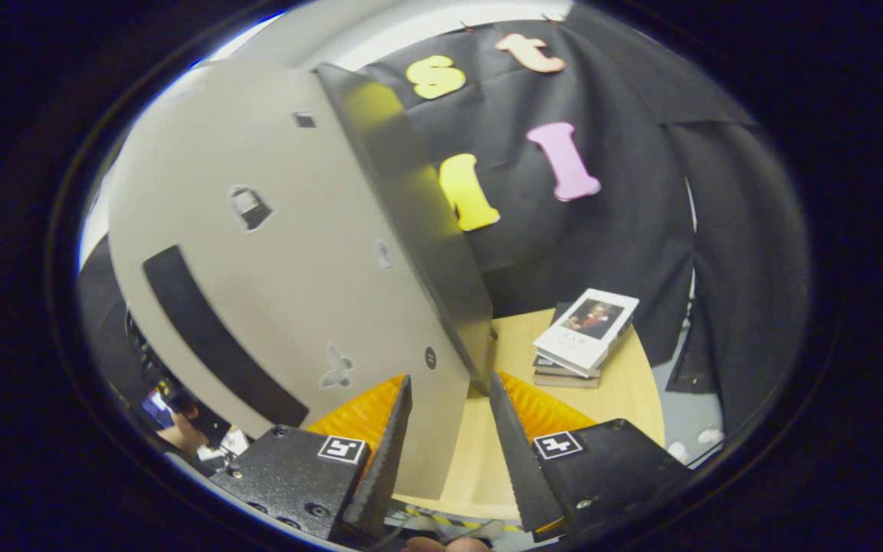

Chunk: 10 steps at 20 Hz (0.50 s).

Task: Open the cabinet door with the right hand, grasp the bottle in the cabinet with the left hand and place it on the coaster, then close the cabinet door with the right hand.

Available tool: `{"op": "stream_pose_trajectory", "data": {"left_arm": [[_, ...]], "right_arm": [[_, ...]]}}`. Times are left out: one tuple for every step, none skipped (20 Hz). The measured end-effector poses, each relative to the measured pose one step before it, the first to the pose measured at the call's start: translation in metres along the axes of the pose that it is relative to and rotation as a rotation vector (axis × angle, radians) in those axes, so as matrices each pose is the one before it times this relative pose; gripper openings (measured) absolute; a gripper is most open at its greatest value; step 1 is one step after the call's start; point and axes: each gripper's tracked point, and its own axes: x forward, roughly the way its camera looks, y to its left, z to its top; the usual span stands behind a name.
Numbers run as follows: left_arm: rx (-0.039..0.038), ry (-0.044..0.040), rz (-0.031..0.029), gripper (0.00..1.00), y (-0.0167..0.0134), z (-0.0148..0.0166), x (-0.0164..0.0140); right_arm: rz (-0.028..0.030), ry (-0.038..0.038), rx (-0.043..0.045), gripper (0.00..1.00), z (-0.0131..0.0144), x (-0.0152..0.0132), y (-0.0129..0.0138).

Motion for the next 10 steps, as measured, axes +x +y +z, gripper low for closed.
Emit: {"op": "stream_pose_trajectory", "data": {"left_arm": [[0.00622, -0.00039, -0.03179, 0.96, -0.00805, 0.002, -0.00018], [-0.00154, 0.00256, -0.03688, 0.96, -0.0132, -0.00116, -0.00003], [-0.00764, 0.00938, -0.04162, 0.96, -0.0111, -0.00322, 0.00317], [-0.00801, 0.00808, -0.04543, 0.96, -0.01013, -0.00116, 0.00311], [0.00024, -0.00076, -0.02625, 0.96, -0.00564, 0.00125, 0.00293], [0.00833, -0.00756, -0.00367, 1.0, 0.00111, 0.00335, 0.00378], [0.00554, -0.00811, -0.00443, 0.96, 0.00104, 0.00199, 0.00171], [-0.00263, -0.00357, -0.02135, 0.96, -0.00367, 0.00021, 0.00102], [0.00083, -0.0034, -0.01935, 0.96, -0.00352, 0.00197, -0.00005], [0.00836, -0.01117, -0.00585, 0.96, 0.00216, 0.00097, 0.00032]], "right_arm": [[0.01651, 0.01353, -0.04349, 0.66, -0.00014, -0.00862, 0.01193], [0.0104, 0.00482, -0.03933, 0.66, -0.00145, -0.00571, 0.01444], [0.02373, 0.00125, -0.03492, 0.66, -0.00035, -0.00521, 0.0164], [0.03508, -0.00194, -0.03388, 0.66, -0.00068, -0.00241, 0.01925], [-0.02557, -0.00356, -0.0409, 0.66, -0.00147, 0.00249, 0.00548], [-0.01598, -0.00361, -0.01923, 0.65, 0.00042, -0.00706, -0.00197], [-0.00843, -0.01807, 0.01675, 0.65, 0.0006, -0.00024, 0.00116], [0.00081, -0.02066, 0.03977, 0.58, 0.0049, 0.00213, 0.00481], [0.00487, -0.01114, 0.0313, 0.65, 0.00344, 0.00013, 0.00555], [0.0047, -0.01276, 0.00956, 0.64, 0.0049, -0.00148, 0.00415]]}}
